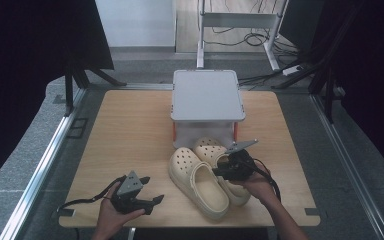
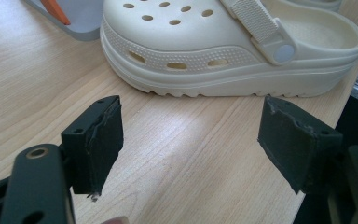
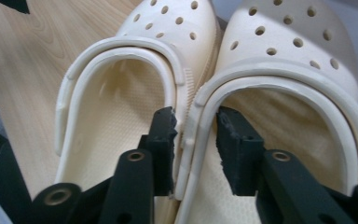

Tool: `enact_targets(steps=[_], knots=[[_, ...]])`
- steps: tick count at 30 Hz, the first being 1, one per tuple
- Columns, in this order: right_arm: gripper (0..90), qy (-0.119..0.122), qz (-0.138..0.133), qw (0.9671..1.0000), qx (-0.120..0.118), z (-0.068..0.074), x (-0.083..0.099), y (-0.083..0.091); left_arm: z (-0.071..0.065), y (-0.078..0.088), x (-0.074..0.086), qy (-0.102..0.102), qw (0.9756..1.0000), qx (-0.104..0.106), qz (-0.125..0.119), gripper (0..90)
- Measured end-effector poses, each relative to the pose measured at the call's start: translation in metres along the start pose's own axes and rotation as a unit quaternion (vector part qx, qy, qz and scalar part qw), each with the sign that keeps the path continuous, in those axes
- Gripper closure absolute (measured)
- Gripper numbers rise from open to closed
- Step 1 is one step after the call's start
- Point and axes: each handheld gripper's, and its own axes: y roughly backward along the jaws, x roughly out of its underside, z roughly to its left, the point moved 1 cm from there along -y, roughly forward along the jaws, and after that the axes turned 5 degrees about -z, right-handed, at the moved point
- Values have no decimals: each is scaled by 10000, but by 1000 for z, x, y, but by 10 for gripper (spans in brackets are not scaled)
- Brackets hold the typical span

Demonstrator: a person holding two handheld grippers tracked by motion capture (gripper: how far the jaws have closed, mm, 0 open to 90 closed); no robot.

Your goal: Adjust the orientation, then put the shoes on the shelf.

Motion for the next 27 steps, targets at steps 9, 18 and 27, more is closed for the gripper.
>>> enact_targets(steps=[9, 18, 27], knots=[[499, -53, 69, 9999, 142, 3, 1, 3, 0, 0, 0, 1, 10000, 4, 8, 226], [470, -69, 638, 9977, 239, 8, -15, -11, 0, 1, 0, 7, 10000, -2, -22, 225], [508, -71, 999, 9944, 340, 9, -19, -37, 0, -1, 0, -6, 10000, 15, 8, 225]])
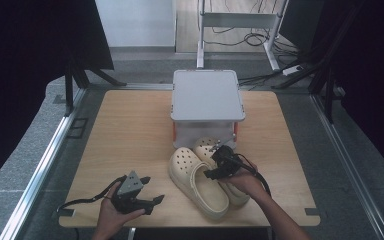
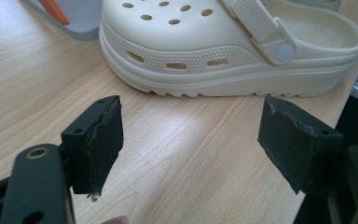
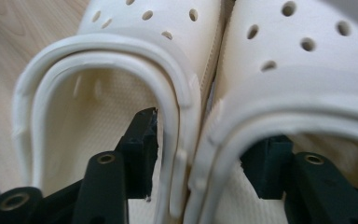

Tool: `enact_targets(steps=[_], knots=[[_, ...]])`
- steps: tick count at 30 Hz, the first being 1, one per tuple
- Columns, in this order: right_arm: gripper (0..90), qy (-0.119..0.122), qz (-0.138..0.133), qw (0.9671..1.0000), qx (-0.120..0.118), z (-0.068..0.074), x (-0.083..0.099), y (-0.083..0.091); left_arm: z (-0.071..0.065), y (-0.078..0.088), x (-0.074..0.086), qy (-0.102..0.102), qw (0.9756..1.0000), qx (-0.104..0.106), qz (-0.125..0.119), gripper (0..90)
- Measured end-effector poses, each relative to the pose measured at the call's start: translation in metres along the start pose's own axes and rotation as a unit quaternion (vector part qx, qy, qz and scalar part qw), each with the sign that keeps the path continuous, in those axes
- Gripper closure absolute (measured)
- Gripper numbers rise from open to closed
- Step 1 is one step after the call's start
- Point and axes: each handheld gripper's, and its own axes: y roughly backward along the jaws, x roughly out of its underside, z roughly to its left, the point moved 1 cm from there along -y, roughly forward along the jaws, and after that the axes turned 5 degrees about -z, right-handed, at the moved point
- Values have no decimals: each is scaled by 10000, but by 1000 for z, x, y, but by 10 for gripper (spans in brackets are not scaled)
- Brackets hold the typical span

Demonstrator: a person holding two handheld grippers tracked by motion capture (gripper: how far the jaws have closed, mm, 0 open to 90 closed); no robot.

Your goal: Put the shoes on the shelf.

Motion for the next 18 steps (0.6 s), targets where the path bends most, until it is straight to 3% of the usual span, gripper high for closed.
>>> enact_targets(steps=[5, 10, 18], knots=[[595, -4, 156, 9998, 140, 2, -3, -15, 1, 1, 0, -9, 10000, -19, -9, 225], [642, -6, 80, 9995, 298, 5, -2, -13, 0, 0, 0, -21, 10000, -12, 10, 225], [657, 263, -123, 9996, 10, 7, 2, 7, 1, 1, 0, -23, 10000, -30, 4, 225]])
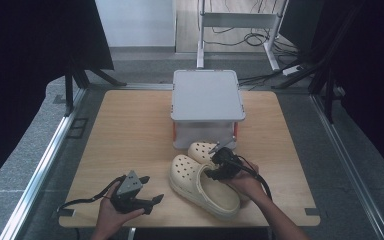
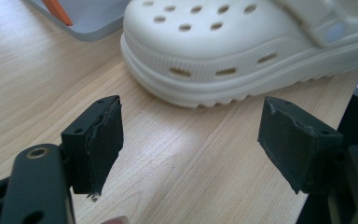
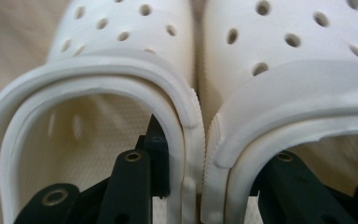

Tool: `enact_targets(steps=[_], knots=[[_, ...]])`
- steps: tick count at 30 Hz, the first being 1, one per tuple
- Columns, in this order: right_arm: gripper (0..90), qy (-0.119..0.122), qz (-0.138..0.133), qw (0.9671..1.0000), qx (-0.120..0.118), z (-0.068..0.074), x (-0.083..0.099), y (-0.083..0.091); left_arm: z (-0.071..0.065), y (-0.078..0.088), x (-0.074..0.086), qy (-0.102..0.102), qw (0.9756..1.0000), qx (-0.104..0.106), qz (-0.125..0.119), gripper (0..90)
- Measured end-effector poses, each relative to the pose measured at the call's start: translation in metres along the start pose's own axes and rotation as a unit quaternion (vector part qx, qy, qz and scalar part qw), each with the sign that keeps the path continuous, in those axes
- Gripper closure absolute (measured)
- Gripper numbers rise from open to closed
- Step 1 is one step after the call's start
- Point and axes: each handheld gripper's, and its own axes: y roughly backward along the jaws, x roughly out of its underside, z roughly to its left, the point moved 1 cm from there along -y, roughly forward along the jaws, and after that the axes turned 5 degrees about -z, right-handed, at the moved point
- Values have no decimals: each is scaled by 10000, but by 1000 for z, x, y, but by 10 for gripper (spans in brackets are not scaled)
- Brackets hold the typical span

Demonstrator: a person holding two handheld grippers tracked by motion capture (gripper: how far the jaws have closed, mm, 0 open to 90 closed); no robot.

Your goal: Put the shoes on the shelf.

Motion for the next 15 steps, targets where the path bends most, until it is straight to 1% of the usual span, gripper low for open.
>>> enact_targets(steps=[1, 2, 3, 4, 8, 9, 10, 11, 12, 15], knots=[[657, 89, -86, 9999, -68, 2, 0, 10, 0, 0, 0, -5, 10000, -2, 13, 225], [657, 89, -86, 9999, -68, 2, 0, 10, 0, 0, 0, -5, 10000, -2, 13, 225], [657, 148, -159, 9997, -120, 3, -1, 18, 0, 0, 0, -2, 10000, 1, 8, 225], [657, 148, -159, 9997, -120, 3, -1, 18, 0, 0, 0, -2, 10000, 1, 8, 225], [657, 303, -265, 9988, -277, 5, -2, 39, 0, 0, 0, -6, 10000, -14, -2, 225], [657, 331, -324, 9984, -316, 7, -2, 46, 0, 0, 0, -5, 10000, -15, -1, 225], [657, 331, -324, 9984, -316, 7, -2, 46, 0, 0, 0, 1, 10000, -13, -3, 225], [656, 378, -383, 9979, -351, 8, -3, 54, 0, 0, 0, -8, 10000, -10, 1, 225], [656, 378, -383, 9979, -351, 8, -3, 54, 0, 0, 0, -8, 10000, -10, 1, 225], [656, 420, -468, 9972, -403, 11, -5, 67, 0, 0, 0, -14, 10000, -12, 14, 225]])
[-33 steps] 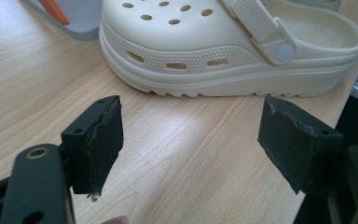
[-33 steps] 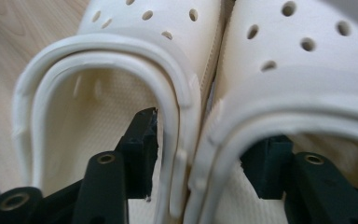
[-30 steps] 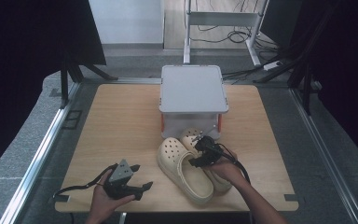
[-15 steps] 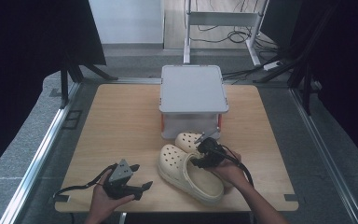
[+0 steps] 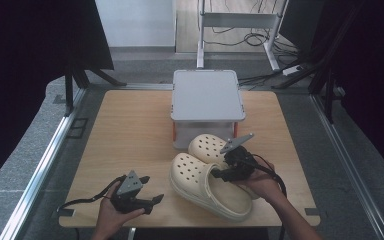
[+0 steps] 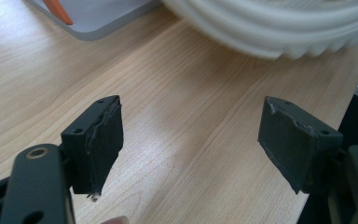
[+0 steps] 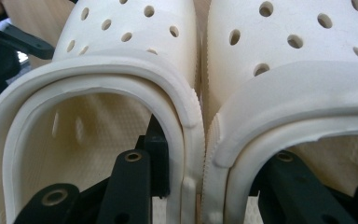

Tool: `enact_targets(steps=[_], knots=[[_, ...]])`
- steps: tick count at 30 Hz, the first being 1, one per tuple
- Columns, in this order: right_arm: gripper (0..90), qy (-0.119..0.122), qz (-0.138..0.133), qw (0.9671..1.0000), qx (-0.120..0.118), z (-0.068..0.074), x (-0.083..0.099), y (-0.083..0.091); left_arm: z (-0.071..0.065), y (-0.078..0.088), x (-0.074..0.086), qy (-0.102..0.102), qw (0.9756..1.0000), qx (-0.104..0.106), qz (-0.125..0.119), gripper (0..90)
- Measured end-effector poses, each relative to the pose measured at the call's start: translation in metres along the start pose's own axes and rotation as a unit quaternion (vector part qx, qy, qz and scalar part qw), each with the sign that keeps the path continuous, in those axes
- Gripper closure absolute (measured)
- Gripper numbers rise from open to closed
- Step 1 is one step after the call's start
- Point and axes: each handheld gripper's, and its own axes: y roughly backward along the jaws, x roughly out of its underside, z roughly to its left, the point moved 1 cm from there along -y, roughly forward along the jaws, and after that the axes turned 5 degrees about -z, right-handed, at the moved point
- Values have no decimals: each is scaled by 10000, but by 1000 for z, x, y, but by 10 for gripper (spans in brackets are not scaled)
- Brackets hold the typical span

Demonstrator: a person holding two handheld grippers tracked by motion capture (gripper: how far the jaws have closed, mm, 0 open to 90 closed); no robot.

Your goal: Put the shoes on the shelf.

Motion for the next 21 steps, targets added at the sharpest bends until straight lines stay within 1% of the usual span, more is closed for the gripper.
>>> enact_targets(steps=[6, 16, 21], knots=[[657, 79, -145, 9999, -49, 4, -7, 15, 0, 0, 0, 13, 10000, 11, -11, 225], [657, 171, -320, 9993, -99, 8, -19, 34, -1, -1, 0, 41, 10000, 47, -10, 225], [657, 213, -392, 9990, -58, 9, -27, 43, -1, -1, 0, 41, 10000, 61, -16, 225]])
